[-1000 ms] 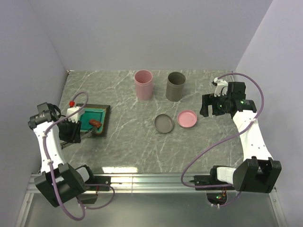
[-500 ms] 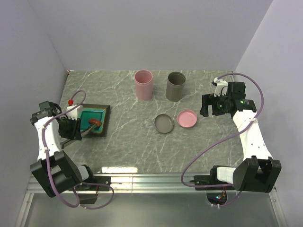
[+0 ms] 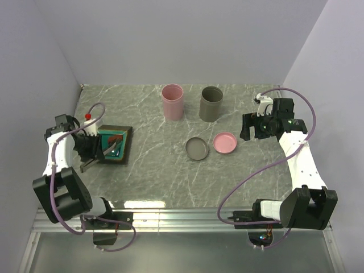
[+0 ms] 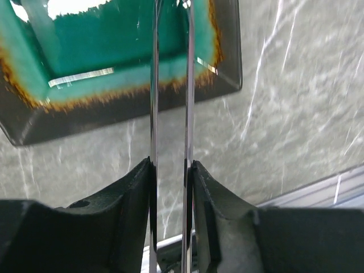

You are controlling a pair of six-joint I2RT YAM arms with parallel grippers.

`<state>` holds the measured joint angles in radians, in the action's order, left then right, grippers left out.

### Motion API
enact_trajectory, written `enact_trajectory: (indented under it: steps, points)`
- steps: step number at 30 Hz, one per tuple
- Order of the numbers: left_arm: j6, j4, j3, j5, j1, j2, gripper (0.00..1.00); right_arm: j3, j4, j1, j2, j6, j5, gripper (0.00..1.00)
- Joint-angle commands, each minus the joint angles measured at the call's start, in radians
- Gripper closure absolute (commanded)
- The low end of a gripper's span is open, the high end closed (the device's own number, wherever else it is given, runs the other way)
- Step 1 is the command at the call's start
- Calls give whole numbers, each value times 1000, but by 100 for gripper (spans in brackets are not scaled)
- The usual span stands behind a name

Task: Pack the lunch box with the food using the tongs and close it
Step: Pick up the food using the clamp

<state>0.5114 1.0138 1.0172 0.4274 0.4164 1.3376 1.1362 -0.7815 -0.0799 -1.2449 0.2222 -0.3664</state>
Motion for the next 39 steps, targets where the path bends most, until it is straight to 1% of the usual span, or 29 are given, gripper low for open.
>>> enact_trajectory:
  steps: [1, 10, 13, 19, 23, 25, 29, 34, 39]
  points:
    - [-71, -76, 70, 42, -13, 31, 61, 7, 10, 6, -2, 5, 6, 0]
    - [-109, -104, 182, 16, -24, 133, 59, 2, 14, 6, 1, 5, 12, 0]
    - [-106, -101, 216, 33, -24, 150, 57, 2, 10, 6, 2, 3, 11, 0]
    - [-67, -21, 310, 108, -24, 111, 52, 0, 8, 6, 15, 5, 7, 0]
    - [-37, 51, 365, 122, 30, 97, 48, -4, 10, 6, 25, 5, 6, 0]
    - [-10, 71, 382, 99, 50, 101, 47, -7, 10, 6, 27, 5, 4, 0]
    - [30, 86, 371, 47, 96, 98, 45, -6, 8, 6, 32, 5, 0, 0]
    - [76, 88, 319, 21, 96, 92, 40, -7, 10, 6, 33, 5, -5, 0]
    - [73, 36, 273, -10, 96, 103, 39, -6, 10, 6, 35, 5, -5, 0]
